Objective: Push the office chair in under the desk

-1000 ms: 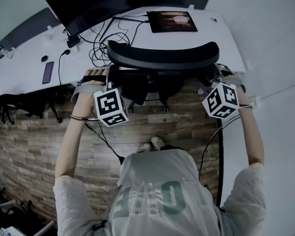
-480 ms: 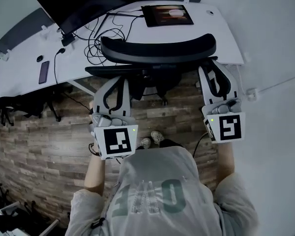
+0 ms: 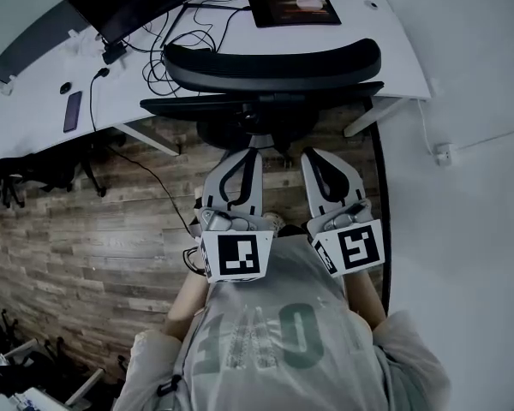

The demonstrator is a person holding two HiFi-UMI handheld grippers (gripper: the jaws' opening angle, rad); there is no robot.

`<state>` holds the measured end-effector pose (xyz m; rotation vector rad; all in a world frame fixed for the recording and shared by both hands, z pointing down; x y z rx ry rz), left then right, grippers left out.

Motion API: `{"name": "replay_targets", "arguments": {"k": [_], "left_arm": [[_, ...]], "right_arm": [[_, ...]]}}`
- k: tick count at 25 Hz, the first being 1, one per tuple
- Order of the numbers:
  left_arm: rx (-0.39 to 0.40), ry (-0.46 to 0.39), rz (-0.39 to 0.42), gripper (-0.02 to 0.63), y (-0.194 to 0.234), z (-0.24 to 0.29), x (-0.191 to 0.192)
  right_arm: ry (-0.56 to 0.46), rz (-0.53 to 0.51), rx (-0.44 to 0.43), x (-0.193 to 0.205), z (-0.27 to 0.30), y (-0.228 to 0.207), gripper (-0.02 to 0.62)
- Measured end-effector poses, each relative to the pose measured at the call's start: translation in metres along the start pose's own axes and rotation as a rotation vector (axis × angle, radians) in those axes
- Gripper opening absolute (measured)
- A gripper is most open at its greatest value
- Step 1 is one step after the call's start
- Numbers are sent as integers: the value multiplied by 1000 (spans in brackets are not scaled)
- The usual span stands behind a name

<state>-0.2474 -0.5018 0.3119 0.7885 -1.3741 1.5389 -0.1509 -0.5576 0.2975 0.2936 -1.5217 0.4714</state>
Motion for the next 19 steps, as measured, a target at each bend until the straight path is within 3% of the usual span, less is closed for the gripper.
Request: {"name": "replay_targets", "arguments": {"k": [5, 19], "left_arm": [[-34, -26, 56, 17, 10, 3, -9], [-93, 20, 63, 17, 15, 14, -8]], "right_arm": [[11, 35, -50, 5, 8, 2, 23], [30, 2, -153, 9, 27, -2, 23]]}}
Point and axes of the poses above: the fingertips, and each gripper's own axes: z forward along the fingers, y to its left, x out of its underside, the point moved 3 cm from there along -z, backward along the fingers, and after that the axes turned 10 degrees about z, right-handed, at the moved point
